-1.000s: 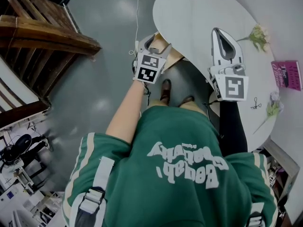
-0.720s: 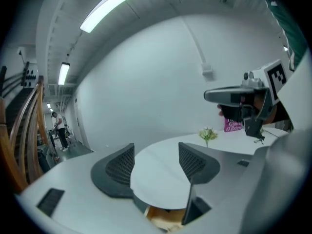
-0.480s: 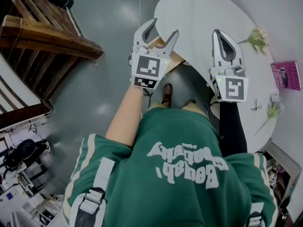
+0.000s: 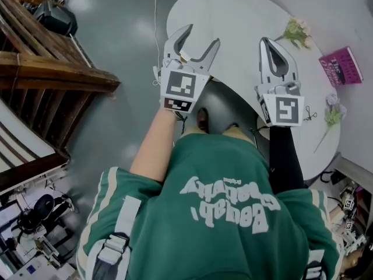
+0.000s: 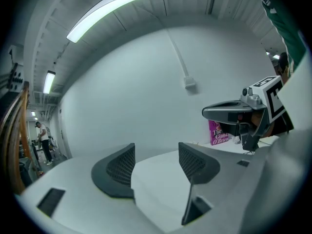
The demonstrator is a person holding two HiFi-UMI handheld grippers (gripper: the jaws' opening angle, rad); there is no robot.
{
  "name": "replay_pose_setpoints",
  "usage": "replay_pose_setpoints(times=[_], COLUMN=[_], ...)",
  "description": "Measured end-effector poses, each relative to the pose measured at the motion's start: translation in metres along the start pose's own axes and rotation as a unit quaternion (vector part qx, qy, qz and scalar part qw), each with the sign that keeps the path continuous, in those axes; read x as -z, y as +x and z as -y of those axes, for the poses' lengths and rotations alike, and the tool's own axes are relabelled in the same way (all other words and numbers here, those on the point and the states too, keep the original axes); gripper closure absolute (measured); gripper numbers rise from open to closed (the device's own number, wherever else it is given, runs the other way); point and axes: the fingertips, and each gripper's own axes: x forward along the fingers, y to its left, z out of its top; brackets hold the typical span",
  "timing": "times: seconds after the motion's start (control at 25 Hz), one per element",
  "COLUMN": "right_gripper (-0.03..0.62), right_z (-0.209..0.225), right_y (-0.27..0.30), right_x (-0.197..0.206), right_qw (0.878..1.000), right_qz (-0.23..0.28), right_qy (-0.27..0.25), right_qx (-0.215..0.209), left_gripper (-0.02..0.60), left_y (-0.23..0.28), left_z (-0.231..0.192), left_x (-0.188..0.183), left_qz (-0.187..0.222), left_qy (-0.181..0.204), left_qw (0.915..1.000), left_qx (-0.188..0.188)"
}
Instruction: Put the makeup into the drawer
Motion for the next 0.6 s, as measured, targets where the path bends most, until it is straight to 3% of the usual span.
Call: replay_pose_setpoints(times=[0.28,0.4,0.6], right_gripper=[0.585,0.585,0.585], right_z=[0.075,0.108,0.15], right_y=[-0.071,-0.111,-0.175], right_x=[0.007,0.014,0.03], right_qw=[0.996,0.99,0.982], right_qz=[-0.018,-0.03,-0.037], right_qy=[-0.003,-0.003,-0.009], right_qx=[0.088,0.139,0.185], left_gripper=[0.282,0.282,0.282], left_y=[0.044,0.063,0.088], left_z=[0.086,0.134,0.216], left_x=[-0.027,-0.036,-0.049], left_qz=[0.018,0.027,0.04], left_qy=[0.004,0.006,0.006], left_qw=[0.9966,0.9917,0.9816], left_qx=[0.081,0.126,0.187])
